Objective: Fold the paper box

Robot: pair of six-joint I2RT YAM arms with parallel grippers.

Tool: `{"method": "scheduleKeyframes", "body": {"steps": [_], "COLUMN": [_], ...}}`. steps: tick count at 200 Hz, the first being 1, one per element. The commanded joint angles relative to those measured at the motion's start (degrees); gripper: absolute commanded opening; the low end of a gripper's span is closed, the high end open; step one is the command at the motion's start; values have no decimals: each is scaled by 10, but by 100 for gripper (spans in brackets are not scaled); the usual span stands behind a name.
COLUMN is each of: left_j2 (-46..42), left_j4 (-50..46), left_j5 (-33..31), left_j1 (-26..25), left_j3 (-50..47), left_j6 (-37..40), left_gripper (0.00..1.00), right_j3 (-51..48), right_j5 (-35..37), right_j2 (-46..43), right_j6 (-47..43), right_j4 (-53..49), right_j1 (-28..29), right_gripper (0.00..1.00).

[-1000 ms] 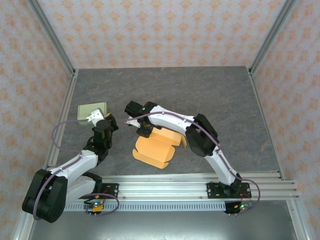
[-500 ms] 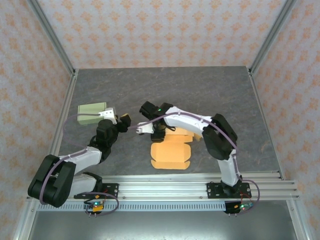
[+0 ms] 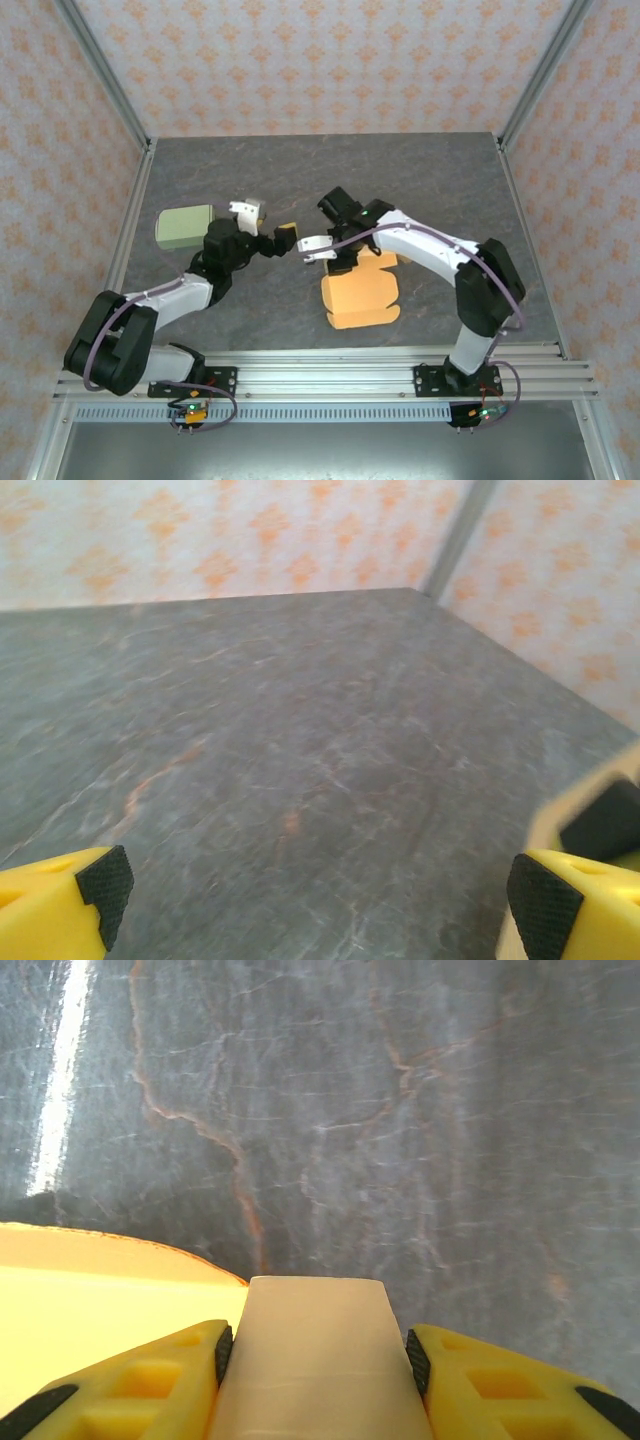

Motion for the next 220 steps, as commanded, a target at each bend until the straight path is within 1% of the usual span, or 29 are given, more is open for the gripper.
{"method": "scheduleKeyframes", "body": {"steps": [1, 21, 36, 58, 72, 80, 92, 106, 117, 124, 132, 141, 153, 163, 172, 182, 187, 204, 220], "left_j2": [20, 29, 35, 36, 38, 41, 43, 40, 35, 32, 31, 32, 40, 45, 45, 43, 42, 43, 42], "left_j4": [22, -12, -32, -19, -28, -43, -50, -12, 2, -14, -41, -55, -33, -15, -20, -28, -29, -31, -33], "left_j5": [77, 85, 87, 98, 109, 103, 87, 52, -13, -61, -97, -104, -96, -98, -98, -94, -92, -88, -80], "left_j1": [-13, -42, -48, -50, -57, -61, -62, -62, -62, -58, -49, -31, -13, -11, -11, -12, -13, -17, -24], "left_j3": [-21, -10, 1, -5, -4, 2, 3, -13, -20, -16, -8, -4, -11, -17, -14, -11, -11, -8, -5], "left_j6": [73, 129, 138, 144, 168, 176, 177, 166, 154, 151, 145, 127, 101, 96, 96, 101, 104, 108, 116], "left_gripper": [100, 99, 99, 98, 98, 98, 97, 97, 98, 98, 98, 98, 98, 98, 98, 98, 98, 98, 98], "right_j3": [-4, -15, -23, -26, -20, -19, -19, -15, -17, -24, -30, -31, -27, -23, -20, -20, -19, -14, -10], "right_j5": [-40, -41, -36, -37, -28, -23, -10, 3, 13, 21, 22, 23, 26, 31, 36, 34, 35, 32, 28], "right_j2": [-26, -34, -41, -48, -47, -46, -38, -17, -4, 2, 9, 18, 32, 41, 45, 44, 43, 34, 21], "right_j6": [-55, -82, -84, -92, -94, -93, -92, -85, -72, -62, -56, -49, -43, -33, -25, -19, -17, -9, 0], "right_j4": [-4, -10, -7, -10, -23, -27, -28, -31, -19, -3, 11, 22, 22, 23, 22, 22, 22, 10, -1], "right_j1": [-13, -22, -22, -23, -23, -23, -23, -23, -23, -23, -23, -23, -22, -22, -22, -22, -22, -22, -22], "right_gripper": [36, 36, 36, 35, 35, 36, 37, 38, 38, 38, 38, 38, 39, 43, 50, 59, 62, 69, 71]}}
